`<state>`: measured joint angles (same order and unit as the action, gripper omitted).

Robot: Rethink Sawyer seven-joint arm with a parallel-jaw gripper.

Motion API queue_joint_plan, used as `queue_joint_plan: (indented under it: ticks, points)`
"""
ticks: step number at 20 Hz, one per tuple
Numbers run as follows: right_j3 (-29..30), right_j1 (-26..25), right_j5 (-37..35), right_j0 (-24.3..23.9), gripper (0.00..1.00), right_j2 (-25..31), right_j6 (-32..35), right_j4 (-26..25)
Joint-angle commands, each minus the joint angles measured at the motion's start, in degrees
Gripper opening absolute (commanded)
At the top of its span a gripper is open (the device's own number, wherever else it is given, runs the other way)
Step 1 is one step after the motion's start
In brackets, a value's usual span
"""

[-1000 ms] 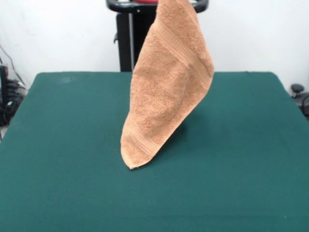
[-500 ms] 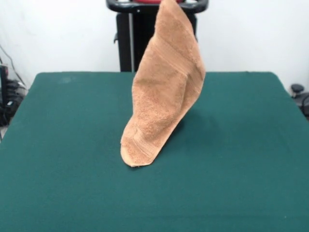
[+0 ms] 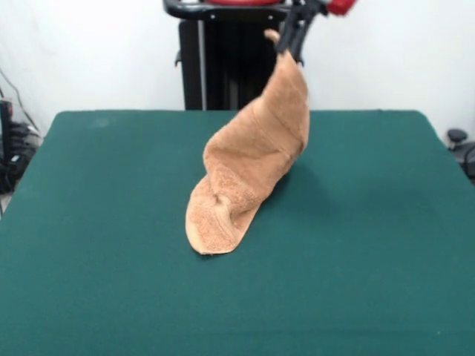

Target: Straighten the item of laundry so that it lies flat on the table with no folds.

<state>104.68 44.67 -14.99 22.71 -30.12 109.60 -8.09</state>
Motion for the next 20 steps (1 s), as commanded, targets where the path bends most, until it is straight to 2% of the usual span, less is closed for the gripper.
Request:
queue_joint_plan:
  ticks: [1,6,12,15,20]
  points:
    - [3.8,-6.4,2.7,4.5,0.0,0.7,20.3,8.4]
    - [3.7,-1.2,-2.8,5.2,0.0,-0.4,16.4,10.7]
    - [-4.0,10.0,-24.8,7.3,0.0,-5.2,11.0,10.7]
    - [-8.3,13.2,-34.3,7.2,0.0,-5.9,9.5,10.1]
    - [-14.9,16.8,-46.0,5.6,0.0,-5.6,7.3,9.2]
